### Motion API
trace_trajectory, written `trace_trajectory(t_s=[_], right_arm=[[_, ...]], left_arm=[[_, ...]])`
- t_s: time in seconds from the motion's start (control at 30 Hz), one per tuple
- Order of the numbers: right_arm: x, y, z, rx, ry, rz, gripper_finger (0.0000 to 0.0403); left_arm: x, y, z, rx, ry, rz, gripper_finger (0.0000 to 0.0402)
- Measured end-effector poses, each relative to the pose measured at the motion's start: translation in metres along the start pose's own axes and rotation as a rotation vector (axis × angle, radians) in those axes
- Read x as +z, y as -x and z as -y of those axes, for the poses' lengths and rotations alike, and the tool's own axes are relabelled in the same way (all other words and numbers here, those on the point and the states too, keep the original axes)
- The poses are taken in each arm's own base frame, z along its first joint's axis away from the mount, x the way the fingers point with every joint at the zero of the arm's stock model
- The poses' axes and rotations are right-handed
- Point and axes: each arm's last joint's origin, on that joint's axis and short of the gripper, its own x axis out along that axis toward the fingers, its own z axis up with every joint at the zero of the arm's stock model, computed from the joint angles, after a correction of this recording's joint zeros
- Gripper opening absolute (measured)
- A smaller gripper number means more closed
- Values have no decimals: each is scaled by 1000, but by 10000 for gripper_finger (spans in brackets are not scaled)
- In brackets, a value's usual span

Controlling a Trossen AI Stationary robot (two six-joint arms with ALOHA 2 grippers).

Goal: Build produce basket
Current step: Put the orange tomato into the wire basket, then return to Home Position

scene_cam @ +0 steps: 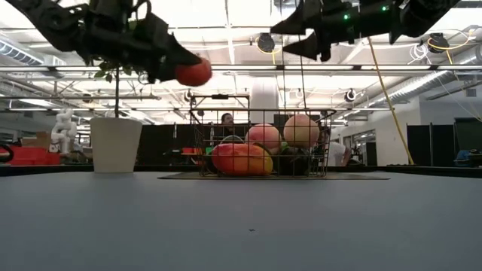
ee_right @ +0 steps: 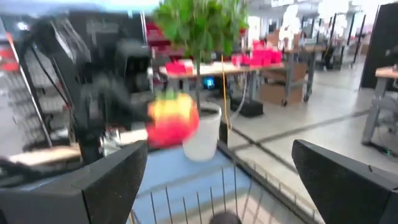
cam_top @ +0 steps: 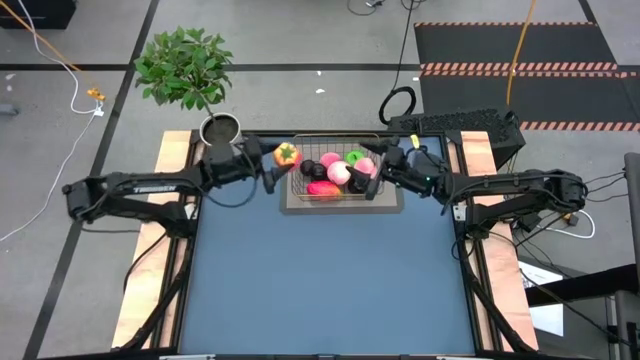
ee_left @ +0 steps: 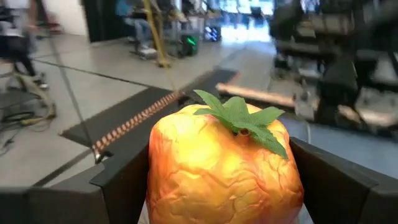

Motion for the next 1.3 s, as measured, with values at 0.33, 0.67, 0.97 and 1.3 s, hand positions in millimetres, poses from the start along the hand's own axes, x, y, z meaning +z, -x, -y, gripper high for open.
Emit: trace_trajectory(t_s=[0.33, 0.67, 0.97, 1.3], right_arm=[[4, 1, -4, 19, 16, 40, 393], [2, 1, -4, 18, 32, 17, 393], [2, 1, -4, 15, 52, 17, 393], [1, 1, -2, -66, 109, 10, 393]], left_arm=[[-13, -57, 11, -49, -14, -26, 337], [-17, -97, -6, 109, -40, -256, 349], [-15, -98, -12, 132, -16, -293, 391], [-13, -92, -12, 143, -5, -326, 340]])
